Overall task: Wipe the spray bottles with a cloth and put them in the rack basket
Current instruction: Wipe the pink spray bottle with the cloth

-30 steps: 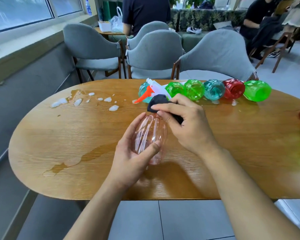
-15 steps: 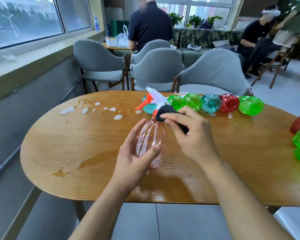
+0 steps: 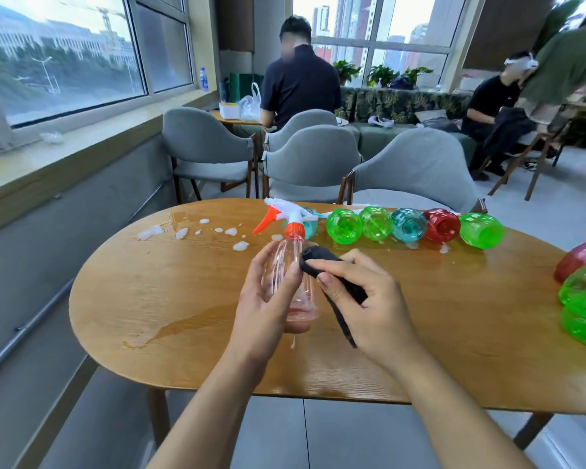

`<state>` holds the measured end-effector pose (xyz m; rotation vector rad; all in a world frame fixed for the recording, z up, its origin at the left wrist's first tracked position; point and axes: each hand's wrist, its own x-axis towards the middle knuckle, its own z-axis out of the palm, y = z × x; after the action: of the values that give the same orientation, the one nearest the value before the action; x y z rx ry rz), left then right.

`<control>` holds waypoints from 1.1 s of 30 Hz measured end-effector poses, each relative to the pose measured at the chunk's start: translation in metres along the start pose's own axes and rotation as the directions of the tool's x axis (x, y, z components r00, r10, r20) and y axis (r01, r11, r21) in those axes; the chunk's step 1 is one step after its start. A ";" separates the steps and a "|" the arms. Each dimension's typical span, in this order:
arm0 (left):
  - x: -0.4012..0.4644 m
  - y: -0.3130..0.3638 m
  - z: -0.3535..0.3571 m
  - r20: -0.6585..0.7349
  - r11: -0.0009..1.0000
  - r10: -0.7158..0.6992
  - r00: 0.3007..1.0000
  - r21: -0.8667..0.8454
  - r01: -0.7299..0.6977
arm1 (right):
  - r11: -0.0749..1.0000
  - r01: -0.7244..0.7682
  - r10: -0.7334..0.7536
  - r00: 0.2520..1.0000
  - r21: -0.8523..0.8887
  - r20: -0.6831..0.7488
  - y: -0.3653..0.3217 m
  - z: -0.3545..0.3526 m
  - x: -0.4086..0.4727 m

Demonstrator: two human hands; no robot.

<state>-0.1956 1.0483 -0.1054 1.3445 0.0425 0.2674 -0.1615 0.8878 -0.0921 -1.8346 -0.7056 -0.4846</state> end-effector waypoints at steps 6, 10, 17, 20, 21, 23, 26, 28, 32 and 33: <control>-0.011 0.003 0.003 0.062 0.995 0.057 0.996 0.072 -0.062 | 0.993 -0.106 0.112 0.988 0.055 -0.111 0.004 0.004 -0.004; -0.015 0.003 -0.001 0.153 0.975 0.125 0.980 0.162 -0.150 | 0.965 -0.215 0.242 0.953 0.152 -0.184 0.004 -0.004 0.001; -0.006 -0.010 -0.006 0.129 0.831 0.333 0.934 0.427 -0.355 | 0.800 -0.385 0.456 0.888 0.460 -0.051 -0.004 -0.001 -0.002; -0.003 -0.013 -0.007 0.071 0.745 0.432 0.899 0.533 -0.401 | 0.938 -0.210 0.268 0.944 0.276 -0.192 -0.010 -0.004 -0.002; -0.003 -0.014 -0.006 0.067 0.717 0.454 0.888 0.564 -0.409 | 0.984 -0.118 0.147 0.961 0.132 -0.234 -0.012 -0.006 -0.002; -0.005 -0.014 -0.003 0.072 0.640 0.488 0.870 0.648 -0.412 | 0.987 0.053 -0.086 0.971 -0.149 -0.223 -0.016 -0.008 -0.003; -0.007 -0.015 0.000 0.085 0.517 0.530 0.844 0.756 -0.401 | 0.929 0.164 -0.218 0.967 -0.332 -0.134 -0.017 0.000 -0.007; -0.008 -0.014 0.000 0.064 0.503 0.552 0.831 0.770 -0.393 | 0.908 0.242 -0.269 0.962 -0.342 -0.034 -0.017 0.008 -0.011; -0.006 -0.010 -0.009 -0.017 0.611 0.525 0.851 0.704 -0.363 | 0.896 0.348 -0.329 0.938 -0.278 0.113 -0.015 0.009 -0.017; -0.003 -0.009 -0.013 -0.024 0.623 0.519 0.854 0.695 -0.359 | 0.894 0.347 -0.329 0.938 -0.282 0.110 -0.013 0.006 -0.017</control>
<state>-0.1997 1.0586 -0.1177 2.0468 -0.0100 0.9022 -0.1828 0.8924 -0.0954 -2.0197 -1.0493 -0.8034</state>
